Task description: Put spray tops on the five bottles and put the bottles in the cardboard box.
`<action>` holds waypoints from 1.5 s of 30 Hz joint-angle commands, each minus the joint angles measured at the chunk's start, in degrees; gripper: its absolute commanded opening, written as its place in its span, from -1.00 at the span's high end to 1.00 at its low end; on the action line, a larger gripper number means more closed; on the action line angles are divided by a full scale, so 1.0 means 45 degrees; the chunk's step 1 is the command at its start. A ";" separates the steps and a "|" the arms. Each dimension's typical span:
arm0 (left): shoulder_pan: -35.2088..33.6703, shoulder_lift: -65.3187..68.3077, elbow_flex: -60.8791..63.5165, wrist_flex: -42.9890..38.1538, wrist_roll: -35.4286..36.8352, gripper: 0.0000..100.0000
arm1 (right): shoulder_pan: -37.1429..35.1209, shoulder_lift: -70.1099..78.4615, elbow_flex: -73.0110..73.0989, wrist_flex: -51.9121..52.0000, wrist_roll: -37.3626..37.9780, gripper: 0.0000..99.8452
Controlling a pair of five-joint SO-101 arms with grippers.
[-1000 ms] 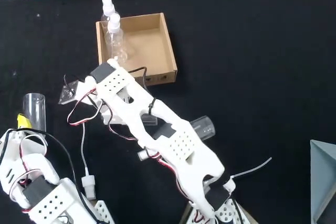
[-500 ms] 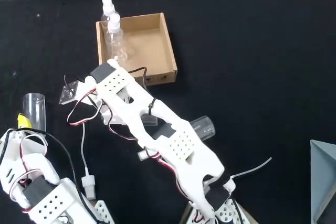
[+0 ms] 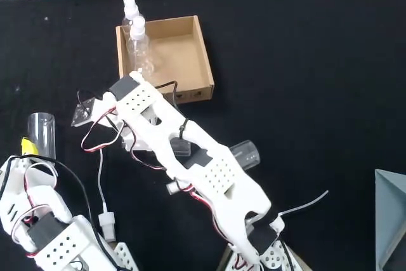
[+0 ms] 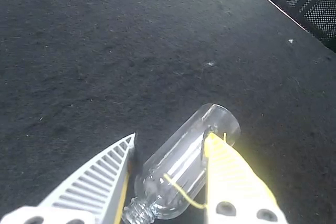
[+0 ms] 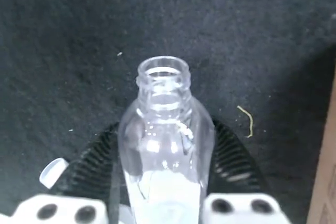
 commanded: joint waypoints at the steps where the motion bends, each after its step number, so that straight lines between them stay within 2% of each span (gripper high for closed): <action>1: 0.0088 -0.0098 -0.0635 -0.0039 0.0117 0.62 | 0.0098 -0.1299 -0.0049 0.0430 0.0078 0.82; 17: 0.0088 -0.0098 -0.0615 -0.0039 0.0117 0.62 | 0.0117 -0.2139 0.0186 0.0742 0.0020 0.82; 39: 0.0107 -0.0098 -0.0615 -0.0039 0.0117 0.61 | 0.0078 -0.6574 0.3429 0.0684 -0.0020 0.82; 45: 0.0107 -0.0098 -0.0615 -0.0059 0.0117 0.61 | 0.0117 -0.7941 0.4640 0.0684 -0.0977 0.82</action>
